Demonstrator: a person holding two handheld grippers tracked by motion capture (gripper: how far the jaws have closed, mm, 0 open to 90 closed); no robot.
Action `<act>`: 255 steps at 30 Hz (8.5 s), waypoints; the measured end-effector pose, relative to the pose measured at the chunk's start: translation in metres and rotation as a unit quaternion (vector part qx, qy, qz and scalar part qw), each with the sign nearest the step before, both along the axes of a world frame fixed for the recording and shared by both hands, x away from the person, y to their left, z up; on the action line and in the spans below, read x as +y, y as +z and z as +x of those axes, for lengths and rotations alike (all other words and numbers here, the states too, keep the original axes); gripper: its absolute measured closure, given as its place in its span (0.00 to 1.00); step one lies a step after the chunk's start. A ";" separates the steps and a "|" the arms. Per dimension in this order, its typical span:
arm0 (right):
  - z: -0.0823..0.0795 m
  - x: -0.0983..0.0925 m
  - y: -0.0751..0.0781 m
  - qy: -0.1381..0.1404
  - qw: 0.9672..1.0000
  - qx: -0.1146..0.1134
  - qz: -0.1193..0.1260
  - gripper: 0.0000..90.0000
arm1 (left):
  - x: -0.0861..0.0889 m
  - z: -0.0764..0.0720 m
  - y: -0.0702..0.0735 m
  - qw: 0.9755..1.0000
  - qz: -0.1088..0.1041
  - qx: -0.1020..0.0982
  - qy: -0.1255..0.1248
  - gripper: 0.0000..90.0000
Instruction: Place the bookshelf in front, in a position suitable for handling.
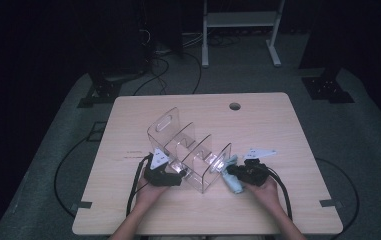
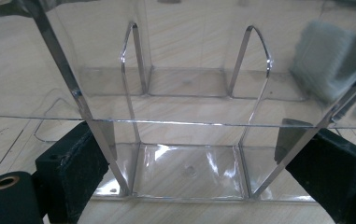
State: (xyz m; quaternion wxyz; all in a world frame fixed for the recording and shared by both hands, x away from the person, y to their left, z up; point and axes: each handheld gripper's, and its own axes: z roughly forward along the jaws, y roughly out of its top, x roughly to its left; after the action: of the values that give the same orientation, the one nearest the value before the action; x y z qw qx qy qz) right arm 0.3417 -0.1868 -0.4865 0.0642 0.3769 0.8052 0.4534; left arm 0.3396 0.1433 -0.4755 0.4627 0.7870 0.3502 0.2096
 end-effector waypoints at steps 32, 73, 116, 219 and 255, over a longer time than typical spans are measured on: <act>-0.022 0.022 0.013 0.041 0.998 -0.054 -0.018 0.93 | -0.002 0.003 0.000 1.000 0.002 -0.001 0.004 0.09; 0.024 -0.019 0.016 -0.070 0.996 -0.045 -0.010 0.94 | -0.003 0.002 -0.001 1.000 0.001 0.000 0.006 0.09; -0.005 0.001 0.101 0.021 0.991 -0.096 0.088 0.96 | -0.006 0.003 -0.001 1.000 -0.003 -0.001 0.008 0.09; -0.033 0.021 0.092 0.014 0.988 -0.140 0.060 0.95 | -0.009 0.004 -0.001 1.000 -0.004 -0.003 0.014 0.09; -0.046 0.028 0.101 0.052 0.988 -0.125 0.077 0.96 | -0.014 0.002 0.000 1.000 0.002 0.002 0.003 0.09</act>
State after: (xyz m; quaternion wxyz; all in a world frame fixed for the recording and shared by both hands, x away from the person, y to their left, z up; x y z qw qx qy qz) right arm 0.2960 -0.1590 -0.3858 0.1120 0.2787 0.7721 0.5600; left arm 0.3420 0.1291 -0.4756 0.4600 0.7871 0.3528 0.2104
